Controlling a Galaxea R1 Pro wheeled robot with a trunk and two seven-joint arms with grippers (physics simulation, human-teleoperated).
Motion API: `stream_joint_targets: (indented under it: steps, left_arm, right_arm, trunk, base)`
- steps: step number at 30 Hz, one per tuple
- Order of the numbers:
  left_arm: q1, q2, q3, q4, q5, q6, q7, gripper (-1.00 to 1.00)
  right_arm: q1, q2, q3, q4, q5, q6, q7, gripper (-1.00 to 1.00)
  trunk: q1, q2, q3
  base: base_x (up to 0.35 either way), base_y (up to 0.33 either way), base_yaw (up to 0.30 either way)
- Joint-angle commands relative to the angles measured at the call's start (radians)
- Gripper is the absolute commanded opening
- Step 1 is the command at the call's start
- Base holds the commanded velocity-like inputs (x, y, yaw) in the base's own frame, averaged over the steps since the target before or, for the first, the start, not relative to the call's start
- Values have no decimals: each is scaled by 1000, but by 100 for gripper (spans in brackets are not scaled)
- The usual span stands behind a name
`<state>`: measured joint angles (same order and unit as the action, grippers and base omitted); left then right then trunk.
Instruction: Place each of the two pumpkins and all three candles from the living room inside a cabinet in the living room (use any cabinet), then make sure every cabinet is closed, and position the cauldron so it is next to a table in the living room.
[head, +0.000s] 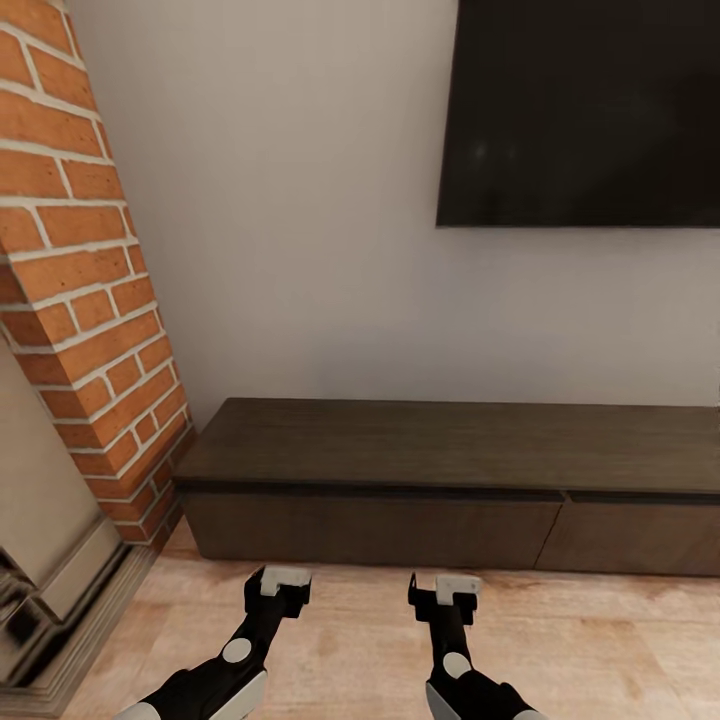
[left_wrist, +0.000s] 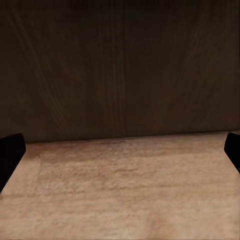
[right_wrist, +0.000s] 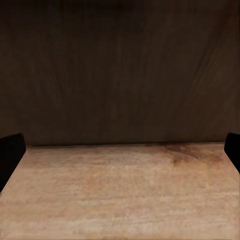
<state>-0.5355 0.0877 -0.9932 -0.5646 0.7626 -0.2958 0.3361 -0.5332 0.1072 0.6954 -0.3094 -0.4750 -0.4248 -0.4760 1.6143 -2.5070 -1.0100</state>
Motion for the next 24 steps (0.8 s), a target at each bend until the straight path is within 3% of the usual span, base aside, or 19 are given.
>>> stream_joint_targets:
  steps: [1, 12, 24]
  left_arm:
    - [-1, 1, -8, -1, 8, -5, 8, 100]
    - [-1, 1, -8, -1, 7, -4, 8, 100]
    - [-1, 1, -8, -1, 7, -5, 8, 100]
  right_arm:
    - [-1, 0, 8, 0, -9, -5, -5, 100]
    - [-2, 0, 4, -2, -18, 3, -6, 100]
    - [-2, 0, 6, -3, -17, 1, -6, 100]
  trunk:
    - [-1, 0, 3]
    - [-6, 2, 46]
    - [-6, 2, 46]
  base:
    - [0, 0, 0]
    - [0, 0, 0]
    - [28, 0, 0]
